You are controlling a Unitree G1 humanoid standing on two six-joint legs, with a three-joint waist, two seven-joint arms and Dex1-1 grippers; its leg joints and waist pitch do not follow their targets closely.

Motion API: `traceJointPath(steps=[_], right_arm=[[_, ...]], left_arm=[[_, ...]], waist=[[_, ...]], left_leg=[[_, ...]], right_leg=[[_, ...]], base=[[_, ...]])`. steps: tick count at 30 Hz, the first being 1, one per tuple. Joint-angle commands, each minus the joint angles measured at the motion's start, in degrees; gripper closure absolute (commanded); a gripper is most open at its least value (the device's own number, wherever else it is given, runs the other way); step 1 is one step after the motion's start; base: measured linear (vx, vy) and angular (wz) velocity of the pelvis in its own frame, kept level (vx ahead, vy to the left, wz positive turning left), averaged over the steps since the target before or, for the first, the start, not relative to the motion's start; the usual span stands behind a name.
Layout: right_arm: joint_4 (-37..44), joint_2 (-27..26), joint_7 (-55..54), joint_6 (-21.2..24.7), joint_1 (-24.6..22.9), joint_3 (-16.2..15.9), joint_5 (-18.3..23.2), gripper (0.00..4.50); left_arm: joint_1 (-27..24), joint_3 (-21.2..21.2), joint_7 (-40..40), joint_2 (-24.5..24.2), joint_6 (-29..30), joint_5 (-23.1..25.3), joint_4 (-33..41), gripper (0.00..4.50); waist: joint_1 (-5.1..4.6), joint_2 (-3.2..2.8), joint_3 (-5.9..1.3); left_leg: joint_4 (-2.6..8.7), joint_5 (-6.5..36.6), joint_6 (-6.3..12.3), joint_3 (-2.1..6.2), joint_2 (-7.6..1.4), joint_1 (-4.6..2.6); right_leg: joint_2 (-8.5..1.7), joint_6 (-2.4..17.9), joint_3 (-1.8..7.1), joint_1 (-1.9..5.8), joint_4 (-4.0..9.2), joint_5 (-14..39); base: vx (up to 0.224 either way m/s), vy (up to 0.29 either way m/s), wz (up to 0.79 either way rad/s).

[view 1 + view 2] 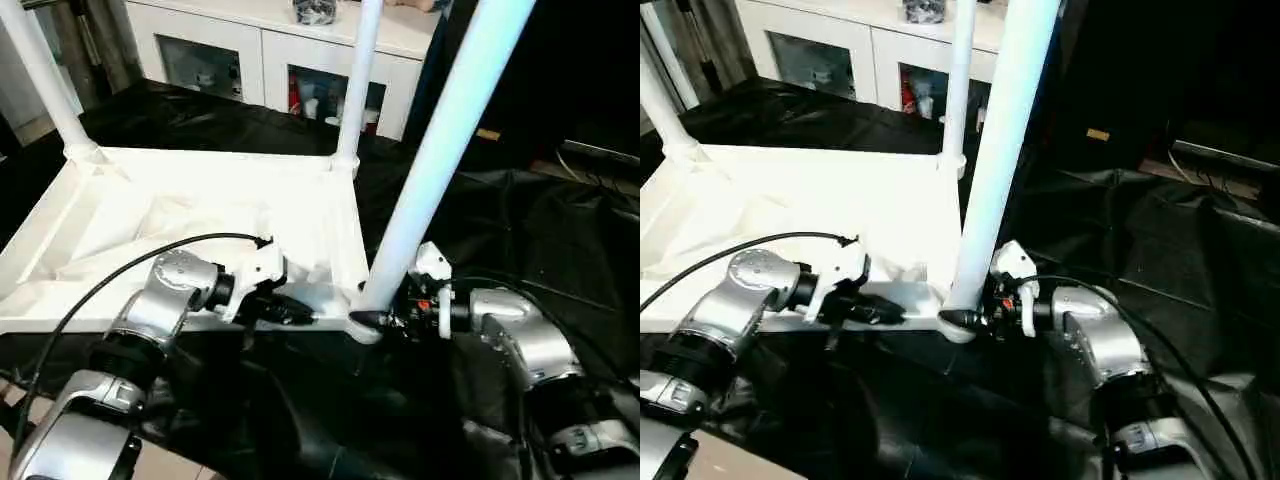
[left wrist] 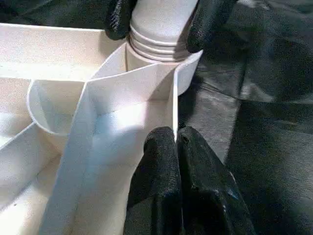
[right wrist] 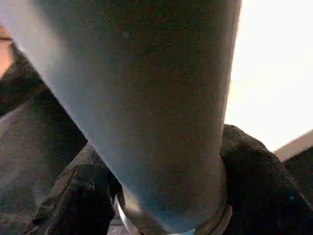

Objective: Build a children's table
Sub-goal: Rotate leg to tighten

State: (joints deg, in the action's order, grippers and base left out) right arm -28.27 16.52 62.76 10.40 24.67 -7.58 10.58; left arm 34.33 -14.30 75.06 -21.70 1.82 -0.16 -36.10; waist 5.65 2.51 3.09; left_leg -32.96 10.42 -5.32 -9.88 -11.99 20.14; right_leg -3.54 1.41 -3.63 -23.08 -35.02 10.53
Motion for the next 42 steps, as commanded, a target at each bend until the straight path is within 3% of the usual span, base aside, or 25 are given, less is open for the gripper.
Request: traceJointPath(steps=[1,5,7,10,12,13,14,21,31,32,34,36,42], right_arm=[[-2.1,-3.5,-6.3,-0.8,0.4,-0.9,-1.6,1.85],[-7.0,-8.5,-20.2,-1.5,2.2,1.4,-4.0,1.85],[-10.4,-12.4,-30.6,-1.2,3.9,3.0,-5.3,1.85],[-11.2,-14.4,-33.6,-1.3,4.4,2.9,-5.8,1.85],[-10.9,-15.4,-33.3,-2.9,4.3,1.1,-7.3,1.85],[-11.1,-15.8,-32.8,-3.8,4.4,0.7,-7.7,1.3],[-10.9,-16.2,-31.0,-4.3,4.3,0.8,-6.9,1.3],[-9.8,-13.5,-29.3,-5.1,4.5,1.6,-5.5,0.69],[-9.3,-8.9,-26.3,-6.7,4.4,4.6,-5.6,0.69],[-9.3,-8.8,-26.1,-6.7,4.4,4.6,-5.6,0.59],[-9.2,-8.6,-25.9,-6.8,4.3,4.5,-5.6,0.59],[-9.3,-8.4,-25.4,-7.0,4.4,4.5,-5.4,0.59],[-9.2,-8.3,-24.9,-7.0,4.3,4.6,-5.4,0.59]], left_arm=[[1.7,1.1,-7.3,3.0,0.8,0.7,-0.2,4.5],[3.0,1.6,-15.1,6.8,1.9,2.1,-1.7,4.5],[4.0,1.4,-19.4,10.4,2.7,2.7,-2.6,4.5],[4.6,0.8,-21.4,12.3,3.2,3.3,-3.1,4.5],[5.1,0.3,-22.7,13.4,3.4,3.6,-3.3,4.5],[5.2,0.2,-23.0,13.7,3.3,3.9,-3.4,4.5],[5.3,-0.1,-22.7,13.7,2.8,4.3,-3.5,4.5],[3.9,-1.0,-18.6,10.6,1.2,4.9,-2.2,4.5],[4.7,0.5,-20.4,9.5,5.2,5.5,-3.1,4.5],[4.9,0.5,-20.5,9.6,5.6,5.5,-3.3,4.06],[5.0,0.5,-21.0,9.6,6.3,5.5,-3.5,3.95],[5.3,0.4,-21.4,9.5,7.6,5.7,-3.7,3.73],[5.4,-0.3,-22.6,9.1,10.2,7.0,-4.1,3.73]], waist=[[-0.26,0.07,-3.31],[-1.08,0.05,-3.25],[-1.32,-0.06,-3.23],[-1.28,0.04,-3.34],[-1.18,-0.04,-3.43],[-1.15,-0.03,-3.47],[-1.06,-0.42,-3.47],[-0.92,-0.37,-3.48],[-0.81,-0.44,-3.61],[-0.8,-0.4,-3.63],[-0.78,-0.68,-3.66],[-0.88,-0.59,-3.66],[-1.27,-0.48,-3.7]], left_leg=[[3.71,11.4,1.18,-0.03,-1.4,-0.37],[4.02,13.2,-0.77,0.32,-1.35,-0.45],[4.06,13.6,-1.07,0.33,-1.33,-0.52],[3.85,13.3,-0.2,0.16,-1.19,-0.55],[3.85,12.3,0.17,0.13,-1.2,-0.37],[3.85,11.6,0.41,0.13,-1.18,-0.25],[3.84,11.5,0.55,0.14,-1.21,-0.28],[3.94,12.2,0.79,0.15,-1.31,-0.35],[3.74,11.0,1.26,0.01,-1.31,-0.34],[3.72,10.8,1.32,0.01,-1.31,-0.32],[3.72,10.7,1.24,0.04,-1.34,-0.35],[3.69,10.7,1.24,0.05,-1.27,-0.24],[3.56,9.9,1.86,0.05,-1.19,-0.13]], right_leg=[[-4.61,10.3,2.76,2.66,4.61,16.0],[-4.61,8.6,2.69,2.51,5.0,20.9],[-4.67,8.2,2.73,2.38,5.22,21.5],[-4.59,8.0,2.89,2.37,5.3,20.5],[-4.51,8.1,2.89,2.49,5.13,18.4],[-4.43,8.4,2.88,2.63,4.91,16.7],[-4.46,8.7,2.89,2.6,4.82,15.8],[-4.46,9.3,2.86,2.7,4.74,14.7],[-4.36,10.8,2.88,2.92,4.42,11.2],[-4.35,10.9,2.87,2.93,4.37,10.9],[-4.36,11.1,2.87,2.95,4.28,10.4],[-4.33,11.3,2.84,3.11,4.23,9.8],[-4.28,11.9,2.83,3.24,4.2,8.7]], base=[[0.0,0.0,0.0],[0.0,0.0,0.0],[0.0,0.0,0.0],[0.0,0.0,0.0],[0.0,0.0,0.0],[0.0,0.0,0.0],[0.0,0.0,0.0],[0.0,0.0,0.0],[0.0,0.0,0.0],[0.0,0.0,0.0],[0.0,0.0,0.0],[0.0,0.0,0.0],[0.0,0.0,0.0]])
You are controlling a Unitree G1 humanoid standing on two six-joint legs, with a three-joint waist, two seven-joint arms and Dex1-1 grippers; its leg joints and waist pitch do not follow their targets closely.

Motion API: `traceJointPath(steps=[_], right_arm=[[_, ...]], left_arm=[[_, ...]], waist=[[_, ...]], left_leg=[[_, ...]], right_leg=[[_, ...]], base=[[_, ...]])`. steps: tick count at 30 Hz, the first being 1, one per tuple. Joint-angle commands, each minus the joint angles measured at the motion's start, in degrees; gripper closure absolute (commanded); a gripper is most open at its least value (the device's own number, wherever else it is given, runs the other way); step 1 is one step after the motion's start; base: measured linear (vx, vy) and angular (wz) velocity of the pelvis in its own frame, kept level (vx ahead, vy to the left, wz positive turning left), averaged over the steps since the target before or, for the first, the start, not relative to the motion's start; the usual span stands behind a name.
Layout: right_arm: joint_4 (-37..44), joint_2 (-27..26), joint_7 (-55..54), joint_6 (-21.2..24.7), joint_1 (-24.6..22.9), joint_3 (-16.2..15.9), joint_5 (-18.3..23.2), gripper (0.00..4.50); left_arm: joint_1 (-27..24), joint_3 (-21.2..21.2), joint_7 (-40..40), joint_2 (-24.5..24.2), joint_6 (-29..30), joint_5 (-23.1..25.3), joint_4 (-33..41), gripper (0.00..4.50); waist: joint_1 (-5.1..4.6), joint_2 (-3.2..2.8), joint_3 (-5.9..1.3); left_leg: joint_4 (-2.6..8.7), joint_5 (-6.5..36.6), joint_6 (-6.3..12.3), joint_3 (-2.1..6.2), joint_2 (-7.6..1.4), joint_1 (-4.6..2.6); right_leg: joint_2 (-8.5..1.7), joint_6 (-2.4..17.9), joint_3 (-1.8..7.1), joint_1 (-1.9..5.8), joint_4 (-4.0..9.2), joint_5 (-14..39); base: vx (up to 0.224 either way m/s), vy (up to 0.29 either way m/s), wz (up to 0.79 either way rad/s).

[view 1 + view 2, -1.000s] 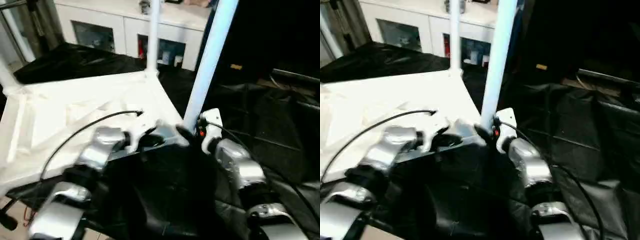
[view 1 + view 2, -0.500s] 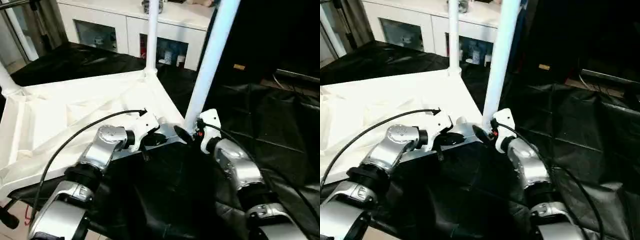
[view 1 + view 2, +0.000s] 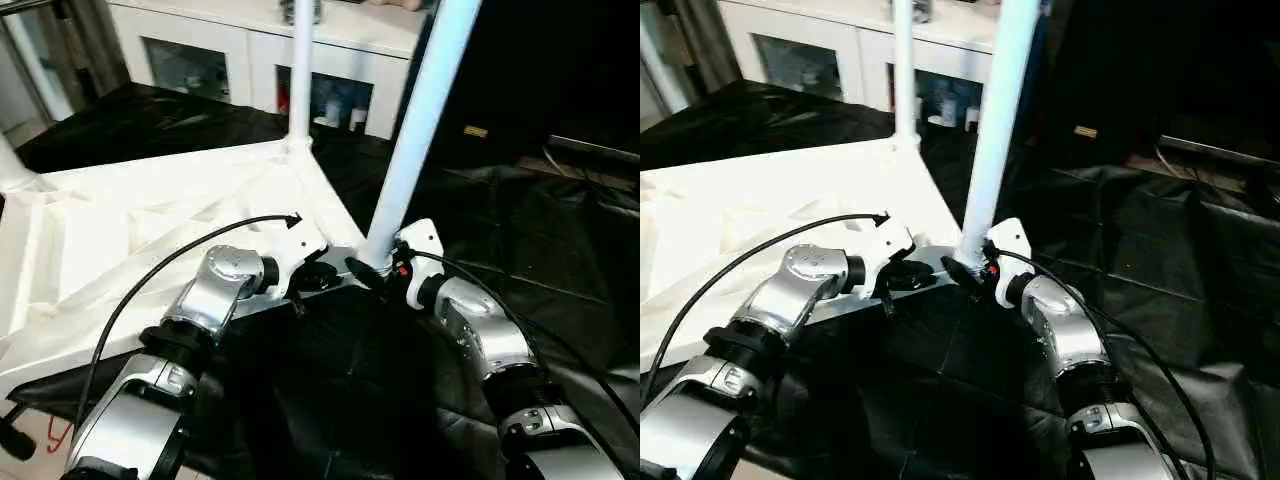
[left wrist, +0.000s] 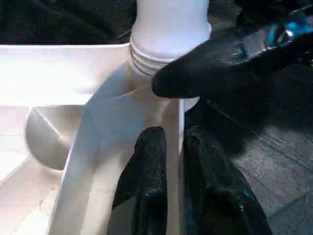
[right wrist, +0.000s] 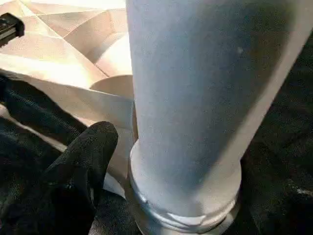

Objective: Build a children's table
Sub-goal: Rotate leg to tighten

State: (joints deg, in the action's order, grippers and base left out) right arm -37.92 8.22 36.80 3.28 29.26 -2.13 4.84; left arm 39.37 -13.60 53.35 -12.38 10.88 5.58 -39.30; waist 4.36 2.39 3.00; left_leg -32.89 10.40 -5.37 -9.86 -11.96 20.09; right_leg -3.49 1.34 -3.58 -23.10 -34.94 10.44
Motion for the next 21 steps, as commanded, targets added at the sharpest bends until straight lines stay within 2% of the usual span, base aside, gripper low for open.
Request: traceJointPath(steps=[1,7,18,21], right_arm=[[0.5,0.0,1.2,0.1,-0.4,-0.9,0.3,0.59],[0.1,0.3,1.7,-0.1,-0.3,-1.1,0.1,0.59],[0.0,0.7,2.3,-0.3,-0.2,-1.4,-0.2,0.59],[-0.3,0.9,2.4,-0.5,-0.1,-1.6,-0.4,0.59]], left_arm=[[0.3,-1.2,-1.0,-0.4,1.2,1.5,-1.0,3.73],[0.5,-2.2,-1.0,-1.8,3.6,2.8,-0.4,3.73],[-1.3,-2.8,0.8,-3.6,7.5,2.3,3.6,3.73],[-1.9,-2.7,1.4,-4.2,9.0,1.6,5.0,3.97]], waist=[[-0.03,-0.42,-3.56],[-0.37,-0.28,-3.43],[-1.2,-0.17,-3.49],[-1.28,-0.05,-3.47]], left_leg=[[3.56,10.3,1.92,0.05,-1.25,-0.12],[3.64,11.5,1.68,0.11,-1.27,-0.1],[3.51,10.4,2.36,0.06,-1.26,0.03],[3.5,10.3,2.49,0.05,-1.26,0.07]], right_leg=[[-4.31,11.9,2.75,3.2,4.21,9.5],[-4.37,11.3,2.75,3.1,4.49,12.5],[-4.3,12.4,2.73,3.14,4.26,10.6],[-4.34,12.3,2.74,3.19,4.3,11.0]], base=[[0.0,0.0,0.0],[0.0,0.0,0.0],[0.0,0.0,0.0],[0.0,0.0,0.0]])
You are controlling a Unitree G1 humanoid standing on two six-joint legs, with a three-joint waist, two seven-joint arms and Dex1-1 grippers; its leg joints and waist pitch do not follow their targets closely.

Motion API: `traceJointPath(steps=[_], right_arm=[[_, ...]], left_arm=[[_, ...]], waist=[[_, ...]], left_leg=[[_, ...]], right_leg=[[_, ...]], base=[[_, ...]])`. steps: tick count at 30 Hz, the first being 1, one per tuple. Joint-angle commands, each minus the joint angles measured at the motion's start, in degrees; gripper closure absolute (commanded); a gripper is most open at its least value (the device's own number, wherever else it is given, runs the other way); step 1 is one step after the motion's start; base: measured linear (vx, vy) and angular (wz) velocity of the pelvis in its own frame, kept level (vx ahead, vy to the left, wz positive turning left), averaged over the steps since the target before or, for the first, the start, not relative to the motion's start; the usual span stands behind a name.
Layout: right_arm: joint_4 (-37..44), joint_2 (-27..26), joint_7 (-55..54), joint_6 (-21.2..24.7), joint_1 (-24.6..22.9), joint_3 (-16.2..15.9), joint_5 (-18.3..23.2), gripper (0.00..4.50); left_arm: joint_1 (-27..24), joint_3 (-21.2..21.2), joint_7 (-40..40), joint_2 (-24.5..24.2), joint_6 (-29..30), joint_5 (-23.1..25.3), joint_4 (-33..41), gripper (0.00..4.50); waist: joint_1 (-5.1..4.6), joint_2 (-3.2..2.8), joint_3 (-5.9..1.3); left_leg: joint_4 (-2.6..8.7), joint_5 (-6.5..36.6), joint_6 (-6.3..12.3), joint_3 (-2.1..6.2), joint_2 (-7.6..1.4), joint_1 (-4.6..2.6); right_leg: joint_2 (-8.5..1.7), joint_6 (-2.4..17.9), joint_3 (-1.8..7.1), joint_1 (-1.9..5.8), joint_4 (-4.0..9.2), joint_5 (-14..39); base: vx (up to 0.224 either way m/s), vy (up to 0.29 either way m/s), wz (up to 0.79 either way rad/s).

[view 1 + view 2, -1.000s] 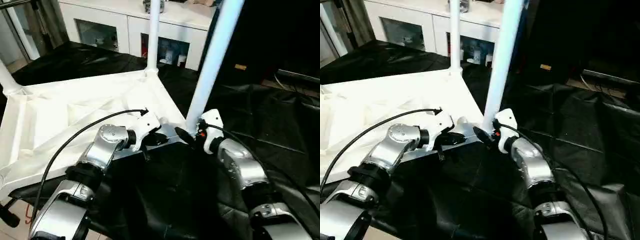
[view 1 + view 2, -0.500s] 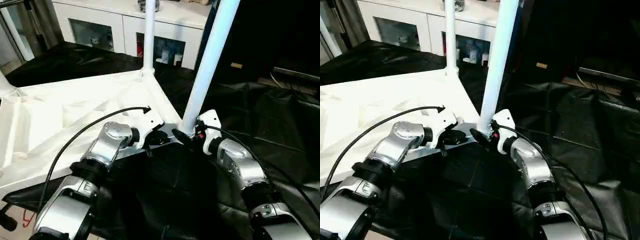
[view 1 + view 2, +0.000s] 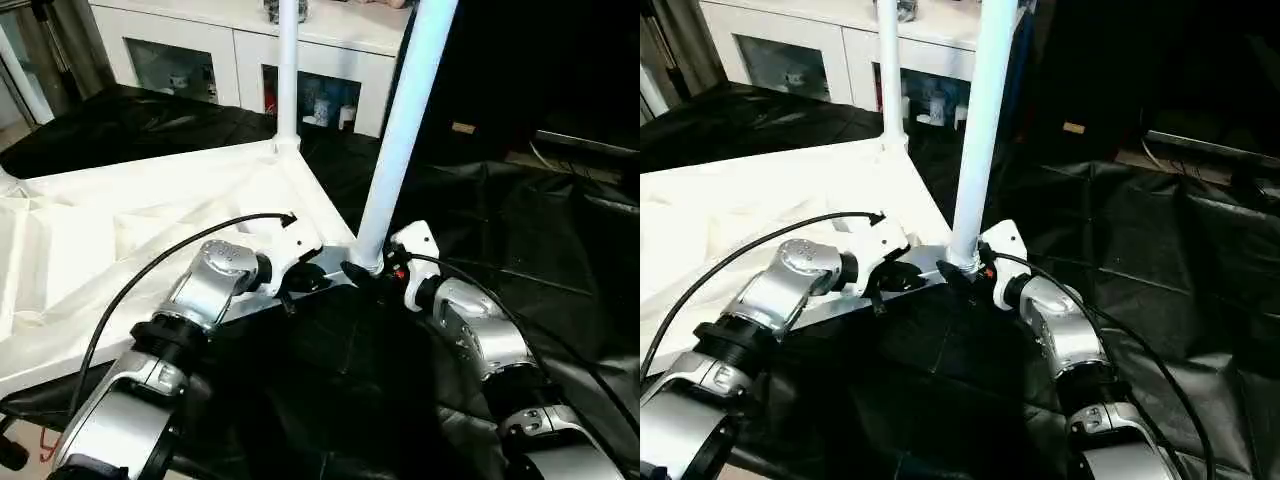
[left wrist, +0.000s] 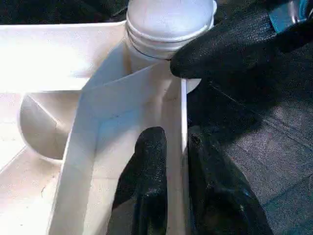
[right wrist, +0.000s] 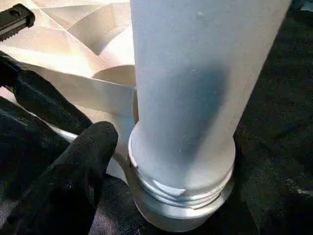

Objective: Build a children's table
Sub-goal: Rotate leg to tighten

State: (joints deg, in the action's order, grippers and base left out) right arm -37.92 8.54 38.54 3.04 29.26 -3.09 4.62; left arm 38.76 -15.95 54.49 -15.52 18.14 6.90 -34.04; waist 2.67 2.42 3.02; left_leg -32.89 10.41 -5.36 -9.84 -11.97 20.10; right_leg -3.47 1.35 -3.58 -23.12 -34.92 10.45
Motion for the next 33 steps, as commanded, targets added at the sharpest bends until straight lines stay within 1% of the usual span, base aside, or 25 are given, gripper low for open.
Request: traceJointPath(steps=[1,3,5,6,8,9,11,12,13,14,15,16,18,19,20,21,22,23,24,26,27,31,33], right_arm=[[-0.3,0.6,0.7,-0.3,-0.1,-0.6,-0.2,0.59],[-0.4,0.8,0.8,-0.4,-0.1,-0.7,-0.3,0.59],[-0.5,0.8,0.9,-0.5,0.0,-0.7,-0.4,0.59],[-0.6,0.9,1.1,-0.5,0.0,-0.8,-0.4,0.59],[-0.6,1.1,1.4,-0.7,0.0,-1.1,-0.6,0.59],[-0.6,1.2,1.8,-0.9,0.0,-1.2,-0.6,0.59],[-0.6,1.2,2.1,-1.0,0.1,-1.3,-0.6,0.59],[-0.6,1.3,2.5,-1.0,0.1,-1.3,-0.5,0.59],[-0.2,1.6,3.8,-0.5,0.1,-1.2,0.2,0.42],[0.2,1.9,5.1,0.0,0.0,-1.1,0.9,0.32],[0.2,1.9,5.1,0.0,0.0,-1.1,0.9,0.22],[1.6,3.1,8.8,1.1,-0.3,-1.3,2.2,0.22],[3.4,4.8,12.0,1.5,-0.8,-1.9,2.6,0.08],[4.1,5.4,13.4,1.5,-1.1,-2.2,2.9,0.03],[4.3,5.6,13.8,1.5,-1.2,-2.3,3.0,0.03],[5.2,6.3,15.4,1.6,-1.5,-2.6,3.3,0.03],[7.1,7.7,18.7,1.9,-2.4,-3.4,3.9,0.03],[9.1,9.6,22.8,2.3,-3.3,-4.6,4.3,0.03],[9.8,10.4,24.4,2.5,-3.6,-5.1,4.4,0.03],[11.1,12.1,27.8,3.0,-4.3,-6.4,4.4,0.03],[11.4,12.6,28.9,3.1,-4.5,-6.8,4.4,0.03],[11.4,13.3,30.2,3.3,-4.3,-7.7,3.9,0.03],[11.0,12.9,30.0,3.2,-4.0,-7.7,3.8,0.03]], left_arm=[[-1.4,-0.4,0.3,-1.1,1.9,0.1,-0.1,4.06],[-2.1,-0.4,1.3,-1.8,2.3,-0.5,1.2,4.16],[-2.4,-0.6,2.0,-2.1,2.3,-0.6,1.6,4.39],[-2.6,-0.8,2.5,-2.4,2.1,-0.7,1.9,4.47],[-3.4,-0.8,3.7,-2.6,1.8,-1.4,2.9,4.47],[-3.8,-0.8,4.5,-2.7,1.1,-1.9,3.4,4.47],[-4.1,-0.7,5.1,-2.8,0.7,-2.4,3.7,4.47],[-4.5,-0.9,6.0,-3.1,-1.0,-2.7,4.0,4.47],[-5.2,-1.1,7.7,-3.5,-1.8,-3.4,4.5,4.49],[-5.8,-1.4,9.0,-4.0,-3.0,-3.9,4.9,4.5],[-5.8,-1.4,9.0,-4.0,-3.0,-3.9,4.9,4.5],[-7.0,-2.0,12.5,-5.0,-6.2,-5.0,5.7,4.5],[-7.7,-2.2,14.3,-5.7,-10.0,-5.4,5.9,4.5],[-7.8,-2.1,14.6,-5.9,-10.5,-5.6,6.0,4.5],[-7.9,-2.1,14.7,-5.9,-10.6,-5.7,6.0,4.5],[-8.0,-2.0,15.3,-6.0,-11.2,-5.9,6.0,4.5],[-8.2,-2.2,17.0,-6.5,-12.6,-6.3,6.0,4.5],[-8.3,-2.6,18.7,-7.1,-14.1,-6.4,5.8,4.5],[-8.4,-2.7,19.3,-7.4,-14.8,-6.4,5.7,4.5],[-8.2,-3.1,20.6,-8.0,-15.9,-6.3,5.1,4.5],[-8.1,-3.2,21.1,-8.1,-16.3,-6.2,4.9,4.5],[-7.7,-3.4,22.9,-8.6,-17.5,-6.5,4.0,4.5],[-7.5,-3.4,23.0,-8.5,-17.9,-6.5,3.6,4.5]], waist=[[0.41,-0.08,-3.49],[0.34,-0.05,-3.47],[0.25,-0.15,-3.38],[0.23,-0.1,-3.37],[0.15,-0.1,-3.38],[0.12,0.0,-3.39],[0.09,-0.07,-3.38],[0.12,-0.1,-3.37],[0.14,-0.08,-3.38],[0.17,-0.15,-3.39],[0.13,-0.13,-3.36],[0.2,-0.16,-3.33],[0.45,-0.14,-3.3],[0.45,-0.14,-3.3],[0.72,-0.17,-3.32],[0.83,-0.21,-3.29],[1.07,-0.16,-3.23],[1.19,-0.13,-3.15],[1.34,-0.12,-3.23],[1.61,-0.12,-3.21],[1.67,-0.02,-3.28],[1.88,0.03,-3.29],[2.22,-0.02,-3.39]], left_leg=[[3.5,10.3,2.49,0.04,-1.26,0.06],[3.5,10.3,2.51,0.04,-1.23,0.11],[3.53,10.9,2.38,0.03,-1.21,0.02],[3.55,11.1,2.32,0.04,-1.23,0.0],[3.61,11.1,2.14,0.11,-1.31,0.05],[3.59,11.0,2.18,0.09,-1.3,0.05],[3.53,11.0,2.36,0.0,-1.24,0.01],[3.55,11.0,2.39,0.0,-1.25,-0.04],[3.59,11.1,2.47,0.07,-1.28,0.07],[3.6,11.1,2.54,0.09,-1.34,0.0],[3.58,11.2,2.57,0.05,-1.32,0.03],[3.58,11.5,2.81,0.06,-1.26,0.01],[3.6,11.7,2.98,-0.01,-1.42,-0.04],[3.6,11.7,2.98,-0.01,-1.42,-0.04],[3.62,11.8,2.86,-0.05,-1.46,-0.19],[3.64,11.8,2.85,-0.07,-1.44,-0.22],[3.65,12.1,2.82,-0.07,-1.45,-0.31],[3.71,12.4,2.92,-0.05,-1.44,-0.24],[3.64,12.5,3.12,-0.06,-1.44,-0.28],[3.64,11.9,3.12,-0.07,-1.44,-0.16],[3.57,11.6,3.12,-0.1,-1.43,-0.1],[3.53,11.5,2.87,-0.12,-1.46,-0.14],[3.51,10.7,2.72,-0.14,-1.54,-0.27]], right_leg=[[-4.36,12.3,2.73,3.21,4.28,10.9],[-4.35,12.3,2.73,3.2,4.24,11.1],[-4.3,12.0,2.73,3.05,4.43,12.4],[-4.3,11.9,2.73,3.03,4.46,12.8],[-4.34,11.8,2.73,3.05,4.39,12.9],[-4.34,11.9,2.73,3.04,4.39,12.8],[-4.29,12.0,2.79,2.96,4.38,12.4],[-4.29,12.0,2.8,2.95,4.4,12.4],[-4.36,11.9,2.78,3.06,4.37,12.4],[-4.36,12.0,2.79,3.03,4.33,12.2],[-4.33,12.0,2.82,3.0,4.33,12.2],[-4.26,12.1,2.78,3.03,4.4,12.3],[-4.26,11.7,2.86,3.02,4.43,12.4],[-4.26,11.7,2.86,3.02,4.43,12.4],[-4.28,11.7,2.85,2.87,4.34,12.4],[-4.24,11.7,2.85,2.87,4.38,12.5],[-4.22,11.4,2.84,2.82,4.45,13.1],[-4.26,11.0,2.84,2.91,4.56,13.8],[-4.21,10.7,2.79,3.01,4.59,14.1],[-4.25,10.4,2.82,2.95,4.53,14.4],[-4.22,10.5,2.78,2.97,4.45,14.1],[-4.3,10.7,2.76,2.86,4.47,14.8],[-4.32,10.9,2.79,2.8,4.29,13.7]], base=[[0.0,0.0,0.0],[0.0,0.0,0.0],[0.0,0.0,0.0],[0.0,0.0,0.0],[0.0,0.0,0.0],[0.0,0.0,0.0],[0.0,0.0,0.0],[0.0,0.0,0.0],[0.0,0.0,0.0],[0.0,0.0,0.0],[0.0,0.0,0.0],[0.0,0.0,0.0],[0.0,0.0,0.0],[0.0,0.0,0.0],[0.0,0.0,0.0],[0.0,0.0,0.0],[0.0,0.0,0.0],[0.0,0.0,0.0],[0.0,0.0,0.0],[0.0,0.0,0.0],[0.0,0.0,0.0],[0.0,0.0,0.0],[0.0,0.0,0.0]])
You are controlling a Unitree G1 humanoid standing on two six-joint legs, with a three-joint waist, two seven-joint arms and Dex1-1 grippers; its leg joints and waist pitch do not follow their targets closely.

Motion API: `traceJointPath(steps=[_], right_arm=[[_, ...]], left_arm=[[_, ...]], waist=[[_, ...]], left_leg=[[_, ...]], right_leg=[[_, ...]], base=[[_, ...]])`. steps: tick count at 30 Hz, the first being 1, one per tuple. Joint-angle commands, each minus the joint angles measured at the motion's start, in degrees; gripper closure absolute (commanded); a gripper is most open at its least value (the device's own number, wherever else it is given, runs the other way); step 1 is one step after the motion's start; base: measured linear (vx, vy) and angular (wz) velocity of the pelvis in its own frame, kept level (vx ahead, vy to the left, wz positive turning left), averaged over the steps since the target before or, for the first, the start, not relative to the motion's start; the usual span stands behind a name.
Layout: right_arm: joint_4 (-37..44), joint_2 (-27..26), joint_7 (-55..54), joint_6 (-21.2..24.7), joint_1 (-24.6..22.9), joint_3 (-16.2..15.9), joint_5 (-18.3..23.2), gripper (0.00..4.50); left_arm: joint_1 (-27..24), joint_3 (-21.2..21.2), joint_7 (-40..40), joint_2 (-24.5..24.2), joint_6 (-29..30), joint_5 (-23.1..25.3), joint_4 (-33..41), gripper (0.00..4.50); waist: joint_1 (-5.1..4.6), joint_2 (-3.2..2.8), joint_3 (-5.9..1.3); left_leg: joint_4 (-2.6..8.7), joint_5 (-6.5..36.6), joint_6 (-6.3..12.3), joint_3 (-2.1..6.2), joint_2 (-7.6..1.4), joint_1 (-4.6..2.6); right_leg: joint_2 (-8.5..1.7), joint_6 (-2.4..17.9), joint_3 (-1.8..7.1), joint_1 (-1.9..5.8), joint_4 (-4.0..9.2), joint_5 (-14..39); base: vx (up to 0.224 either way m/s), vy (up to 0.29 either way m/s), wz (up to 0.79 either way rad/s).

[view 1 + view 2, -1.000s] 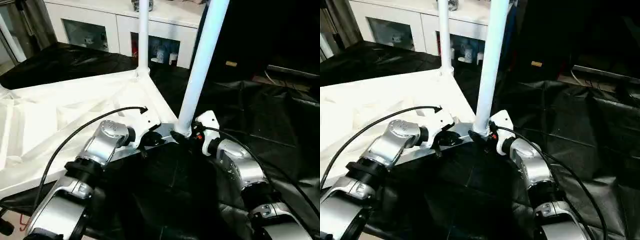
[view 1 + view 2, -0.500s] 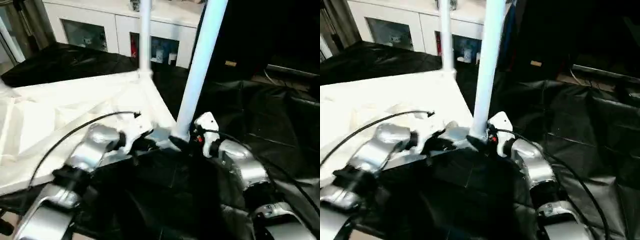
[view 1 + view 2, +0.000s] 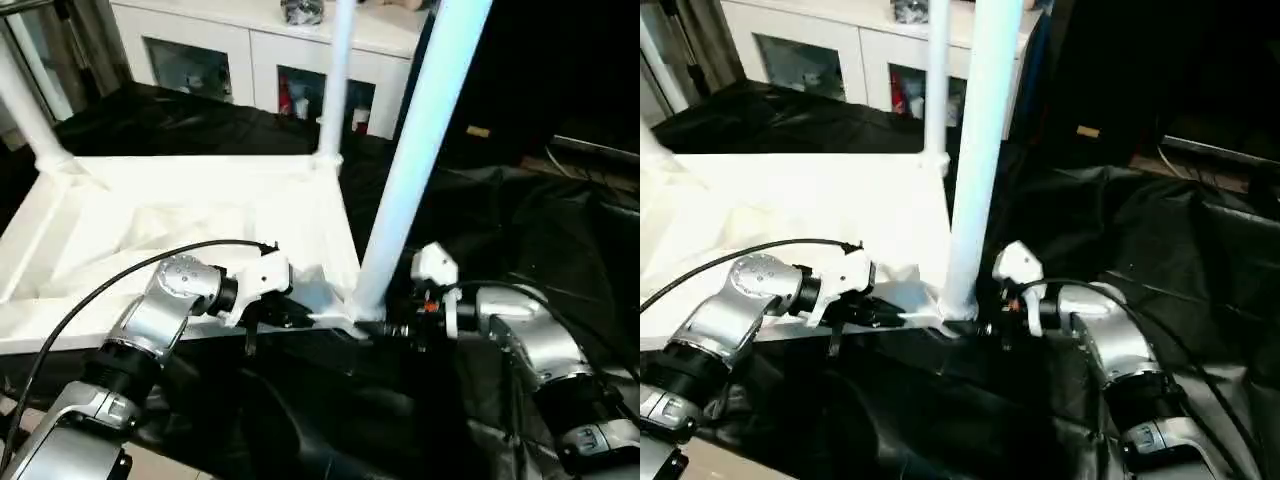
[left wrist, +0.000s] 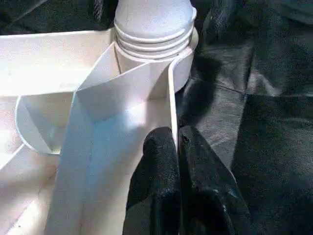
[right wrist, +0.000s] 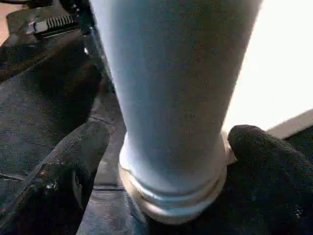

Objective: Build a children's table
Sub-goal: Rotate leg to tighten

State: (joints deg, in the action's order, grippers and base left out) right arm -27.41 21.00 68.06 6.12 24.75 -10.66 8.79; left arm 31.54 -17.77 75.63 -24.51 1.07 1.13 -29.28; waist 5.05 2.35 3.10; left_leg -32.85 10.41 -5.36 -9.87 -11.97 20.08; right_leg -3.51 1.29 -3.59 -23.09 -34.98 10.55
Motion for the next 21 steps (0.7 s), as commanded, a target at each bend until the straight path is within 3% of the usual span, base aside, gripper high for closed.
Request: traceJointPath(steps=[1,15,21], right_arm=[[0.2,0.2,0.4,0.0,0.7,-0.1,-0.4,0.03],[0.3,-0.2,0.6,0.7,0.9,-1.1,0.1,1.17],[0.8,-0.8,-0.2,1.5,0.0,-0.8,0.7,1.71]], left_arm=[[-0.2,-1.6,1.9,0.6,-0.9,-0.7,-1.3,4.5],[0.3,-1.5,2.2,0.8,-2.7,-0.5,-3.3,4.5],[0.9,-0.7,-1.3,1.6,-2.1,0.2,-4.6,4.5]], waist=[[-0.02,0.06,-3.49],[0.06,0.17,-3.56],[0.05,0.06,-3.51]], left_leg=[[3.48,10.5,2.66,-0.12,-1.56,-0.26],[3.38,10.2,2.45,-0.09,-1.46,-0.16],[3.39,10.7,2.3,-0.11,-1.45,-0.24]], right_leg=[[-4.25,11.2,2.78,2.76,4.24,12.9],[-4.27,10.8,2.74,2.93,4.15,12.9],[-4.27,10.8,2.72,2.92,4.27,13.5]], base=[[0.0,0.0,0.0],[0.0,0.0,0.0],[0.0,0.0,0.0]])
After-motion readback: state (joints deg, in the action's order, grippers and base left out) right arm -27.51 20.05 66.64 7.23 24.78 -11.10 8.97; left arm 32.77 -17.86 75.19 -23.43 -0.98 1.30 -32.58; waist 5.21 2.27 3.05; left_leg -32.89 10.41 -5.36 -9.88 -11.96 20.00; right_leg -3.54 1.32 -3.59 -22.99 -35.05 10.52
